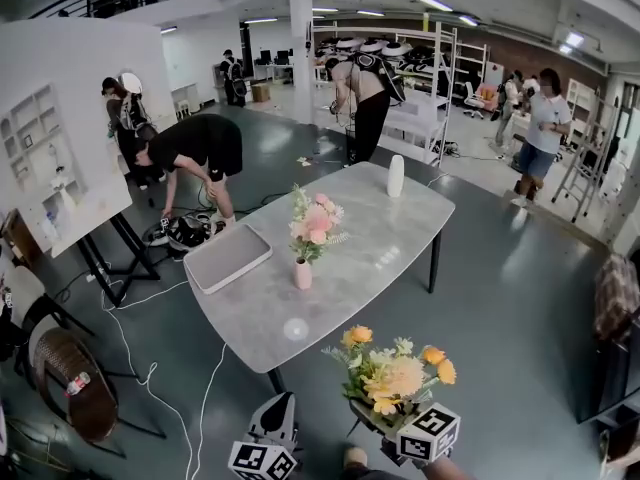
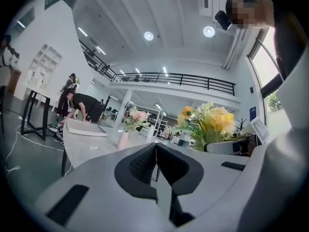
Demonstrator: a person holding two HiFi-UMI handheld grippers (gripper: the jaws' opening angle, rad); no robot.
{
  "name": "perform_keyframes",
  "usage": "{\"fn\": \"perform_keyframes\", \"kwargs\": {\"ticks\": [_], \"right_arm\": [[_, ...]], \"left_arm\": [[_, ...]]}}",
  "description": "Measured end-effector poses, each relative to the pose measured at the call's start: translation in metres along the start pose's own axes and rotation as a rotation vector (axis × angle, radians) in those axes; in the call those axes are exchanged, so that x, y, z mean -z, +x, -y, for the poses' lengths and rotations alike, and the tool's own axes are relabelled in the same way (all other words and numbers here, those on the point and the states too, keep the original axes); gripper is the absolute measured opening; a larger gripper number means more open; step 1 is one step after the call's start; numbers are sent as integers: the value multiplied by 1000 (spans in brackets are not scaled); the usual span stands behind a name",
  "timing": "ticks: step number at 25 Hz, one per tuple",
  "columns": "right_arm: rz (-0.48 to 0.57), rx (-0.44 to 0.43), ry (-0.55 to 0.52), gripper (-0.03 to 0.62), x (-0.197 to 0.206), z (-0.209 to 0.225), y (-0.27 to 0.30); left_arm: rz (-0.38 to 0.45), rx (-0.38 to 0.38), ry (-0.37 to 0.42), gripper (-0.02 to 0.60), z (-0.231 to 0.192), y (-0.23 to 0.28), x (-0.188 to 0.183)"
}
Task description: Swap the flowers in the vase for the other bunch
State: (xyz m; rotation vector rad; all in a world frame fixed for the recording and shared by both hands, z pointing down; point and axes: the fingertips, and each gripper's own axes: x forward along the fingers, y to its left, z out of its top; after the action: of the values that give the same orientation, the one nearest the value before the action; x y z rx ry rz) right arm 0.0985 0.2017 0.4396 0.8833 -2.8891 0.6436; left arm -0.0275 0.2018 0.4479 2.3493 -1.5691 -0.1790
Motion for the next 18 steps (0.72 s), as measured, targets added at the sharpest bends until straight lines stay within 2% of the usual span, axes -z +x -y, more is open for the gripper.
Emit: {"fn": "perform_keyframes", "kwargs": {"ticks": [4,8,18], "right_arm": [[16,-3,19,101,-9,24,20],[-11,-25,2,101,-14,41,45],[-29,-45,-10,103,-20,80,68]], "left_arm": [[7,-11,-1,15,-18,27,-2],[3,-24,-7,15,-36,56,-2],[-29,-15,3,15,-42,104,12]]}}
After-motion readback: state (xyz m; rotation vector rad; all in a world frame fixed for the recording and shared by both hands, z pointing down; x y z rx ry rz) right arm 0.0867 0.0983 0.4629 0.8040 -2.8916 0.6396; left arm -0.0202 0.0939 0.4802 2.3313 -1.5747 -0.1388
